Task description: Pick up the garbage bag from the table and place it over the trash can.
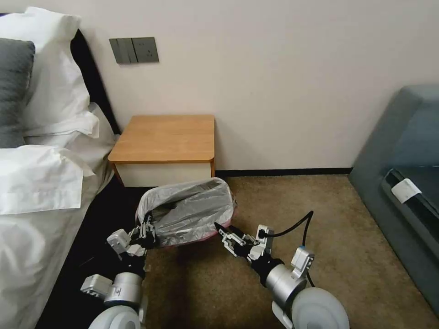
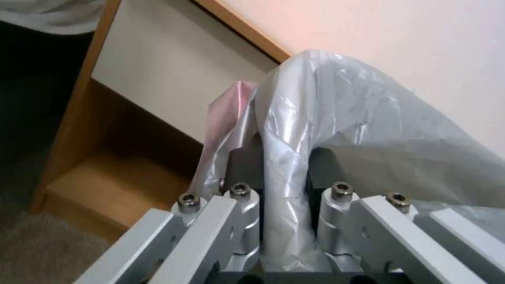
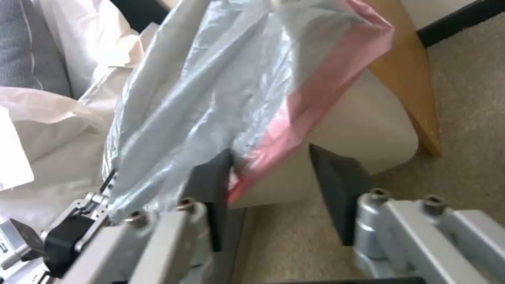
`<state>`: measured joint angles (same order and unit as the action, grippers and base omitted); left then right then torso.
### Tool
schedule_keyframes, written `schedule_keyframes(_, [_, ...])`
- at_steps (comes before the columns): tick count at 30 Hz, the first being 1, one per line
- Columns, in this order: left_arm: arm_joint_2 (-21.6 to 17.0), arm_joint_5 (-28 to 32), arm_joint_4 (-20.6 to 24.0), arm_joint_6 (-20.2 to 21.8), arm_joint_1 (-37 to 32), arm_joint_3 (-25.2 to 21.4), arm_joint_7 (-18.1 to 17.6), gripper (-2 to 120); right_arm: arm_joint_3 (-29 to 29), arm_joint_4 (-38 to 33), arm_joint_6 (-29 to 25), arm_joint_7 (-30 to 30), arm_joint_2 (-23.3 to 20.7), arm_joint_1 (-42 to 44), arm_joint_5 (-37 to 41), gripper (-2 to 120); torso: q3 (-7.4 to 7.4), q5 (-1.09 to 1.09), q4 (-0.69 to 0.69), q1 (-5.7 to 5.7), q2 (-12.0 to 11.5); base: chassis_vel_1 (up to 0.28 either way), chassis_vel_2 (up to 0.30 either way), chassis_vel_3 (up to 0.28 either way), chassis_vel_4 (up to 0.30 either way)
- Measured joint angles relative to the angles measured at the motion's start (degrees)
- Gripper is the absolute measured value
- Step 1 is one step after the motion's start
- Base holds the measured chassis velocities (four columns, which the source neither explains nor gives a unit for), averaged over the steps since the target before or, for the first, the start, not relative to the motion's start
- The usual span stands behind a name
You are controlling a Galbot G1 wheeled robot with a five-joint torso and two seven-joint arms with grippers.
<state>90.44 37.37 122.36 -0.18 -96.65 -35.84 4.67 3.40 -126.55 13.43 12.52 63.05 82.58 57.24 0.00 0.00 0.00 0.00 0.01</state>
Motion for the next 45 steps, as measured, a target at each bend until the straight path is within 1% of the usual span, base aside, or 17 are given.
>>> schedule_keyframes(1, [0.0, 0.0, 0.0, 0.0, 0.0, 0.0, 0.0, 11, 0.0, 0.0, 0.0, 0.0, 0.0, 0.0, 0.0, 38, 0.00, 0.00, 0.00, 0.00, 0.0, 0.000, 0.000, 0.000, 0.000])
schedule_keyframes(3, [0.0, 0.0, -0.1, 0.0, 0.1, 0.0, 0.0, 11, 0.0, 0.0, 0.0, -0.2, 0.0, 0.1, -0.5, 28, 0.00, 0.00, 0.00, 0.00, 0.0, 0.000, 0.000, 0.000, 0.000])
schedule_keyframes(4, [0.0, 0.0, -0.1, 0.0, 0.1, 0.0, 0.0, 11, 0.0, 0.0, 0.0, -0.2, 0.0, 0.1, -0.5, 28, 0.00, 0.00, 0.00, 0.00, 0.0, 0.000, 0.000, 0.000, 0.000])
schedule_keyframes(5, [0.0, 0.0, -0.1, 0.0, 0.3, -0.1, -0.1, 11, 0.0, -0.2, 0.0, -0.2, -0.1, 0.2, -0.9, 22, 0.00, 0.00, 0.00, 0.00, 0.0, 0.000, 0.000, 0.000, 0.000])
schedule_keyframes(7, [0.0, 0.0, -0.3, 0.0, 0.4, -0.2, -0.1, 11, 0.0, -0.4, 0.0, -0.4, -0.3, 0.3, -1.5, 14, 0.00, 0.00, 0.00, 0.00, 0.0, 0.000, 0.000, 0.000, 0.000])
schedule_keyframes(8, [0.0, 0.0, -0.3, 0.0, 0.4, -0.2, -0.1, 11, 0.0, -0.4, 0.0, -0.4, -0.3, 0.3, -1.5, 14, 0.00, 0.00, 0.00, 0.00, 0.0, 0.000, 0.000, 0.000, 0.000])
schedule_keyframes(10, [0.0, 0.0, -0.6, 0.0, 0.5, -0.3, -0.1, 11, 0.0, -0.6, 0.0, -0.9, -0.5, 0.7, -2.2, 2, 0.00, 0.00, 0.00, 0.00, 0.0, 0.000, 0.000, 0.000, 0.000])
schedule_keyframes(12, [0.0, 0.0, -0.7, 0.0, 0.6, -0.3, -0.1, 11, 0.1, -0.7, -0.1, -1.1, -0.6, 0.8, -2.6, 0, 0.00, -0.01, 0.00, 0.00, 0.0, 0.000, 0.000, 0.000, 0.000])
schedule_keyframes(24, [0.1, 0.1, -1.0, 0.0, 0.8, -0.4, -0.2, 11, 0.8, -0.6, -1.1, -2.3, -1.0, 0.3, -4.4, 0, 0.00, 0.00, 0.00, 0.00, 0.0, 0.000, 0.000, 0.000, 0.000])
schedule_keyframes(30, [0.1, 1.9, 0.0, 0.5, 0.6, -0.2, -0.5, 11, 1.0, 2.9, -0.7, -2.1, -1.4, 0.4, -7.6, 0, 0.00, 0.00, 0.00, 0.00, 0.0, 0.000, 0.000, 0.000, 0.000])
schedule_keyframes(45, [0.7, 7.0, 3.1, 2.0, -1.3, 1.9, -0.9, 11, 0.2, 9.8, -1.5, -3.1, -0.7, -2.6, -10.9, 0, 0.00, 0.00, 0.00, -0.01, 0.0, 0.000, 0.000, 0.000, 0.000])
